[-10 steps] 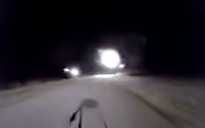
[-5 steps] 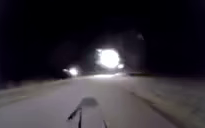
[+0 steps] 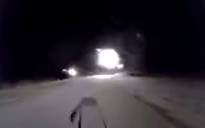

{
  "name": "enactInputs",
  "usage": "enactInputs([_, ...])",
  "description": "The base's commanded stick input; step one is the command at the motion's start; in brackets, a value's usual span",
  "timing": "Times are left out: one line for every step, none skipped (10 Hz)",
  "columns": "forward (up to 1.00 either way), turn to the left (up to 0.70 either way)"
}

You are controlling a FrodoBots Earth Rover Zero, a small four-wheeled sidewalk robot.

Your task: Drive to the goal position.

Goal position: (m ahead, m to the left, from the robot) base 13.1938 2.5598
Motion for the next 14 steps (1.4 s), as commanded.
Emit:
enactInputs([1.00, 0.00])
enactInputs([1.00, 0.00])
enactInputs([1.00, 0.00])
enactInputs([1.00, 0.00])
enactInputs([1.00, 0.00])
enactInputs([1.00, 0.00])
enactInputs([1.00, 0.00])
enactInputs([1.00, 0.00])
enactInputs([1.00, 0.00])
enactInputs([1.00, 0.00])
enactInputs([1.00, 0.00])
enactInputs([1.00, 0.00])
enactInputs([1.00, 0.00])
enactInputs([1.00, 0.00])
